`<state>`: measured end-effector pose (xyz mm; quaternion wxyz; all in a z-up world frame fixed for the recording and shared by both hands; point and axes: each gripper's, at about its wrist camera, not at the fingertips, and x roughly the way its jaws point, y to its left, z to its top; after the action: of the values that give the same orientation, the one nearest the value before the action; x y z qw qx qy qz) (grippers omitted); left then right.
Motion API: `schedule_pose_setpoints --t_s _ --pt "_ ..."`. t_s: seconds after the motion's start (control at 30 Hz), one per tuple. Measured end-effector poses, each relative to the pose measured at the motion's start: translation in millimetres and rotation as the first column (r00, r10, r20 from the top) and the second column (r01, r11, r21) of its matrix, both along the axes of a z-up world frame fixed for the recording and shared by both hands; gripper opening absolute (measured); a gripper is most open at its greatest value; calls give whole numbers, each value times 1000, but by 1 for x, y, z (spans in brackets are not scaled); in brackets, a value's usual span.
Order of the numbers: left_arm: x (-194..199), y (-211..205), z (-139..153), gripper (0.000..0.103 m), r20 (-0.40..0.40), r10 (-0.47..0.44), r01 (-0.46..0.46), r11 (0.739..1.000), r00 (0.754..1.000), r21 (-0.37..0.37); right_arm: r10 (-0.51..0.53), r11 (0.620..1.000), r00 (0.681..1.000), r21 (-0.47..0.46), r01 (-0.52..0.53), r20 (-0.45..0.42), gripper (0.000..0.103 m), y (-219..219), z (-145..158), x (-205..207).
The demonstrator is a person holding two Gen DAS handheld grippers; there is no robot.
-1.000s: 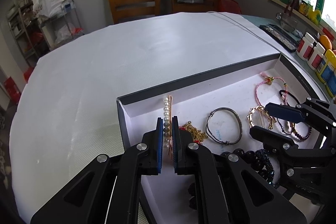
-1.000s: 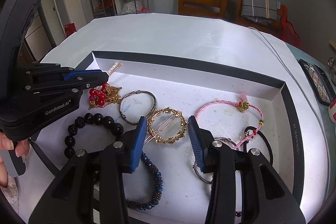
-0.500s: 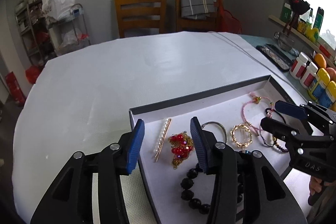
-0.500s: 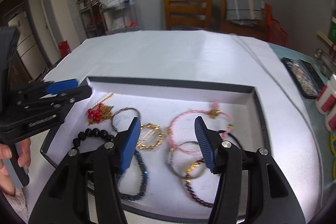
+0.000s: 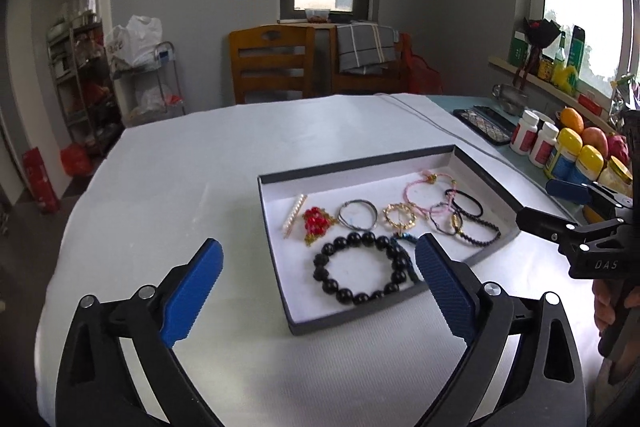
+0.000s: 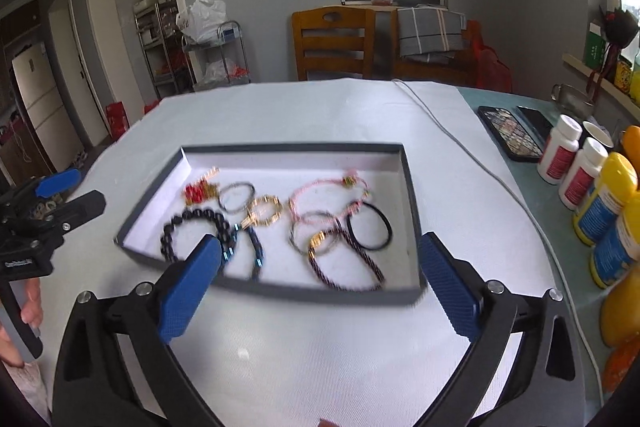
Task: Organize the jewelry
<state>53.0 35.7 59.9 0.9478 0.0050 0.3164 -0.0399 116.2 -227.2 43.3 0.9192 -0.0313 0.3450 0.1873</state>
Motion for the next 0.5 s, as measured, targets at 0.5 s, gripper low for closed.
schedule_pose_setpoints --t_s 0.5 --pt "-28 -23 -53 100 -20 75 -73 995 997 73 -9 994 997 -105 17 70 97 -9 -41 -36"
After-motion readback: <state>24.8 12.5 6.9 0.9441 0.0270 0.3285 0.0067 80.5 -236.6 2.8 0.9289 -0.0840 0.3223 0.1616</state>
